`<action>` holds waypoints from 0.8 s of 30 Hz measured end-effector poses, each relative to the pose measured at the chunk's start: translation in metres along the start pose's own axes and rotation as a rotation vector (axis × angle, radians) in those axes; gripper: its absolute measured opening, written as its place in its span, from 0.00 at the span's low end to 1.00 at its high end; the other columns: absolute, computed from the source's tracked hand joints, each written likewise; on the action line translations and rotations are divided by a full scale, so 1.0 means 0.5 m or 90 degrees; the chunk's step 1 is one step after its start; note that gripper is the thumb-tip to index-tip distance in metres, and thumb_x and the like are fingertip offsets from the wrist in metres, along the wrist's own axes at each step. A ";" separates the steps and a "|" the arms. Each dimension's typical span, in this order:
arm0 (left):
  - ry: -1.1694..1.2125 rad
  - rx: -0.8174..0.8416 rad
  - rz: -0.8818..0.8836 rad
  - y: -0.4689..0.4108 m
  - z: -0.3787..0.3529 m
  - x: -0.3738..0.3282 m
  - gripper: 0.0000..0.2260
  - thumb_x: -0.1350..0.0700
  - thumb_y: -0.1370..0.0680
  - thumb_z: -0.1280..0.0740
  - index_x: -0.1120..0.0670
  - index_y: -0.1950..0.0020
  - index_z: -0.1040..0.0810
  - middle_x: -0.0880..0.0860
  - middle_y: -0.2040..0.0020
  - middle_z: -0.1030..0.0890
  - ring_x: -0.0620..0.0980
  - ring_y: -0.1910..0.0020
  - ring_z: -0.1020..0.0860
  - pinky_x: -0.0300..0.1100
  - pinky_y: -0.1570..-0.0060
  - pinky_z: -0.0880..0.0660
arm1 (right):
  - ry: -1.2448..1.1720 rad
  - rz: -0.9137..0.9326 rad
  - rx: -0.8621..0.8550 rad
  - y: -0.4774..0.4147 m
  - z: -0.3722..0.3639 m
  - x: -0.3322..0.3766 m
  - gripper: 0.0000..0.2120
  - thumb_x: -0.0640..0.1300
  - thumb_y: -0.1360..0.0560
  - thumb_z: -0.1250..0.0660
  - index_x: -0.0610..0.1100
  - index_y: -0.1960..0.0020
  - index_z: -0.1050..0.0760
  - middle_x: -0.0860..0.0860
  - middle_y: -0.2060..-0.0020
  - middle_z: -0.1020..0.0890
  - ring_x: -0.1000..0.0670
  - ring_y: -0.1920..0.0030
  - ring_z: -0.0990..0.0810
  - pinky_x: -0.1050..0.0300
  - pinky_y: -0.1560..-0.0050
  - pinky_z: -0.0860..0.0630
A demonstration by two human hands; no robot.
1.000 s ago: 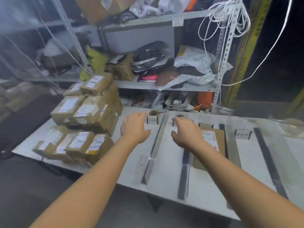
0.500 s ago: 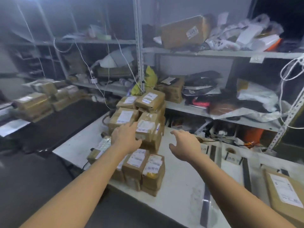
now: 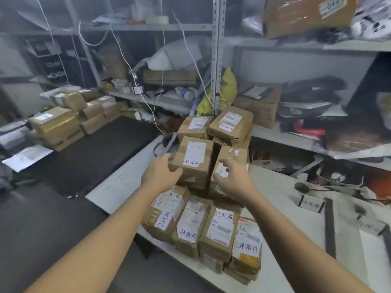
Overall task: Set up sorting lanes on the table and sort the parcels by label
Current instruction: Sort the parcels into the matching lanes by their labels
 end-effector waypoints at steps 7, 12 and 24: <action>0.185 0.109 0.109 -0.133 -0.087 0.062 0.35 0.40 0.24 0.33 0.50 0.22 0.42 0.52 0.24 0.34 0.55 0.28 0.33 0.49 0.34 0.31 | -0.096 -0.066 0.019 -0.146 -0.106 0.021 0.25 0.46 0.21 0.35 0.44 0.26 0.35 0.48 0.38 0.22 0.53 0.55 0.23 0.64 0.61 0.32; 0.276 0.168 0.112 -0.203 -0.145 0.090 0.28 0.42 0.27 0.31 0.46 0.29 0.32 0.46 0.35 0.24 0.51 0.37 0.25 0.51 0.39 0.26 | -0.084 -0.163 0.024 -0.206 -0.170 0.020 0.25 0.47 0.24 0.33 0.43 0.29 0.34 0.45 0.36 0.24 0.43 0.38 0.24 0.54 0.48 0.27; 0.411 0.235 -0.013 -0.277 -0.153 0.112 0.18 0.53 0.23 0.30 0.42 0.35 0.28 0.45 0.39 0.22 0.47 0.42 0.24 0.41 0.51 0.27 | -0.160 -0.351 -0.101 -0.192 -0.206 0.040 0.21 0.52 0.29 0.26 0.47 0.45 0.33 0.52 0.48 0.23 0.49 0.46 0.22 0.48 0.44 0.21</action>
Point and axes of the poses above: each hand's wrist, its own y-axis away from the middle knuckle, its own z-axis out of the back of the hand, x = y × z, the point moved 9 cm from there along -y, towards the middle knuckle
